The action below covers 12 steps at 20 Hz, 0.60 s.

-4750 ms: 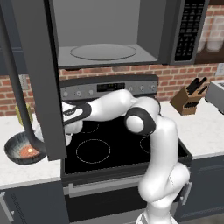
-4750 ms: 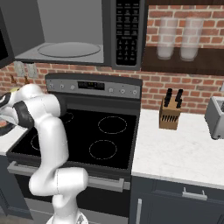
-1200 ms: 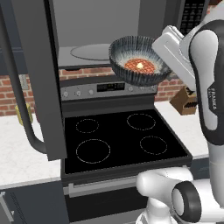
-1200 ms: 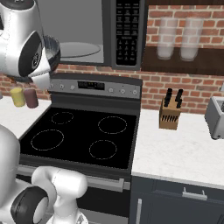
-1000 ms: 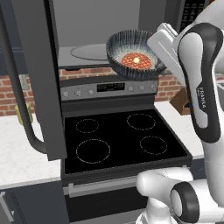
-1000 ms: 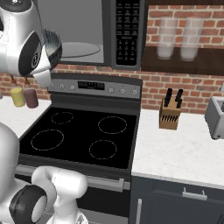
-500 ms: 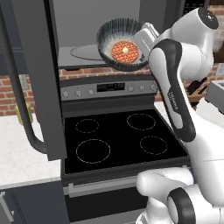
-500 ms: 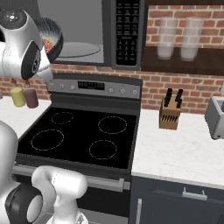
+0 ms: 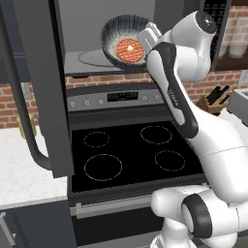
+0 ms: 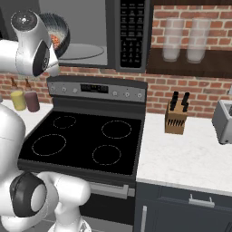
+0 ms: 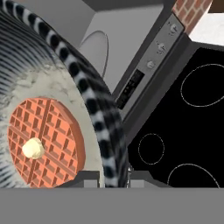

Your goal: Open the microwave, place the bowl with waffle inside the microwave, then close the microwave door and turn it on.

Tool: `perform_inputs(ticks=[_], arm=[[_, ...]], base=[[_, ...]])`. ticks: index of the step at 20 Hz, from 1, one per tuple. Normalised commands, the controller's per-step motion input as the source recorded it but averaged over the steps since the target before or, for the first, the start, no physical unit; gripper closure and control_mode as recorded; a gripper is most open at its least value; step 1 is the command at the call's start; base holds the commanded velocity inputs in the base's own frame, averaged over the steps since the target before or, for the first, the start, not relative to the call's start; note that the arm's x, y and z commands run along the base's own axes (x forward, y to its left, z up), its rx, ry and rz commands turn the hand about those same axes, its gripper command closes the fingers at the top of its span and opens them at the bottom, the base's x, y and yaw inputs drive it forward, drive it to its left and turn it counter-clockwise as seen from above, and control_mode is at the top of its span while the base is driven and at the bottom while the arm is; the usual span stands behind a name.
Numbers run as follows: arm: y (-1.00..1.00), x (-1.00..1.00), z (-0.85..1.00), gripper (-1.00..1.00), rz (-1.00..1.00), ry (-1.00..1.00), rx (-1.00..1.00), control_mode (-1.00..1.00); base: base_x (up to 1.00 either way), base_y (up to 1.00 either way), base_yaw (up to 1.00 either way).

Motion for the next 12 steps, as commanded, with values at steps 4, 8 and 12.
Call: perform_inputs(ticks=[4,8,12], arm=[[0.0,0.45,0.3,1.0,0.0,0.08,0.0,-1.0],[0.0,0.57,-0.07,1.0,0.0,0.07,-0.01,-1.0],[0.0,0.57,-0.22,1.0,0.0,0.08,-0.02,-1.0]], base=[[0.0,0.0,0.0],[0.0,0.0,0.0],[0.0,0.0,0.0]])
